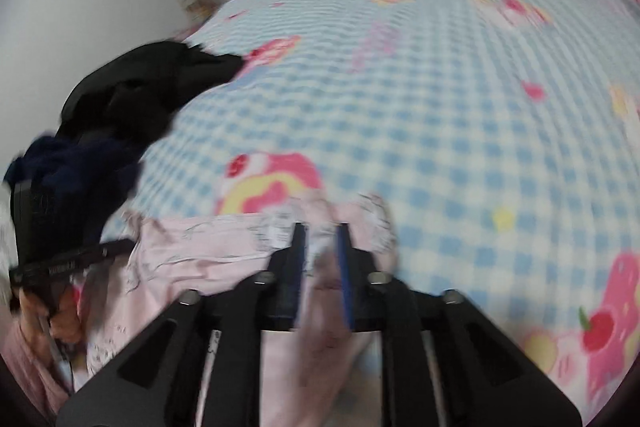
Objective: Fold clothes
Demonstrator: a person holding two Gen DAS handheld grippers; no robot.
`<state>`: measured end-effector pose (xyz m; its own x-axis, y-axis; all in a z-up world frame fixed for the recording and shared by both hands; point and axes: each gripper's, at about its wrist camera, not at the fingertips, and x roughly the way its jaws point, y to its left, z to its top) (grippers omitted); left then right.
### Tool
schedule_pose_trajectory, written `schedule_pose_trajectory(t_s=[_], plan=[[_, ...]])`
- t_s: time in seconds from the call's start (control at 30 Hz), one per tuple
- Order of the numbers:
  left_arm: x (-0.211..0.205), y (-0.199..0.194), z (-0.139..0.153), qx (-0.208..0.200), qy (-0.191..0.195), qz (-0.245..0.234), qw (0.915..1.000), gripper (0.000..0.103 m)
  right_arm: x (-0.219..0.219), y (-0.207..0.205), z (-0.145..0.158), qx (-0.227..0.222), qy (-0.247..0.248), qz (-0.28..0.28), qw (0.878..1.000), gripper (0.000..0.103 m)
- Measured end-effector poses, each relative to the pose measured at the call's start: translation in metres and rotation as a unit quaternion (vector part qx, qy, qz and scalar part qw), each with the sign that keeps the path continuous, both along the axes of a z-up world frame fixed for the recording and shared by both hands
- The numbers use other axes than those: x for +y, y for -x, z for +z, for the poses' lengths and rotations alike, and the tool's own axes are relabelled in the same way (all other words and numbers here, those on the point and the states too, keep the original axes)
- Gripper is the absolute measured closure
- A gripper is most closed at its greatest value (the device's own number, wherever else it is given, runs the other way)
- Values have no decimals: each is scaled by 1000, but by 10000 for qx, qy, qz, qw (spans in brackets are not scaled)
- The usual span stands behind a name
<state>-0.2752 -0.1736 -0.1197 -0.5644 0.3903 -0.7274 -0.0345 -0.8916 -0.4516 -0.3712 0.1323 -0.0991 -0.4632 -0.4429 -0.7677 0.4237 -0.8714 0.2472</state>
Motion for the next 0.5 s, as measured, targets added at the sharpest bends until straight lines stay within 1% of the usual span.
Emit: schedule_pose_trajectory(t_s=[0.03, 0.07, 0.17, 0.2, 0.23, 0.27, 0.3, 0.33, 0.4, 0.5], plan=[[0, 0, 2, 32, -16, 11, 10000, 94, -10, 3, -1, -63, -139, 146, 9998, 61], [0, 0, 4, 64, -31, 21, 10000, 94, -18, 6, -5, -161, -294, 258, 9991, 58], [-1, -1, 10, 160, -78, 54, 9998, 94, -31, 25, -34, -688, -672, 423, 9945, 57], [-1, -1, 12, 192, -94, 64, 9998, 94, -31, 27, -39, -729, -668, 410, 9943, 58], [-1, -1, 14, 224, -110, 75, 9997, 94, -29, 26, -39, -700, -573, 367, 9952, 73], [-2, -1, 15, 256, -125, 86, 9996, 96, -26, 25, -39, -672, -477, 323, 9961, 96], [-2, -1, 17, 288, -141, 97, 9994, 100, -23, 22, -36, -627, -331, 284, 9971, 97], [-2, -2, 19, 320, -156, 107, 9993, 100, -19, 16, -28, -521, -175, 241, 9982, 97], [-2, -2, 23, 385, -188, 129, 9990, 100, -11, 5, -14, -293, -36, 126, 9995, 98], [-2, 3, 15, 263, -72, 201, 9994, 100, 5, 1, 4, -77, 146, -165, 9997, 98]])
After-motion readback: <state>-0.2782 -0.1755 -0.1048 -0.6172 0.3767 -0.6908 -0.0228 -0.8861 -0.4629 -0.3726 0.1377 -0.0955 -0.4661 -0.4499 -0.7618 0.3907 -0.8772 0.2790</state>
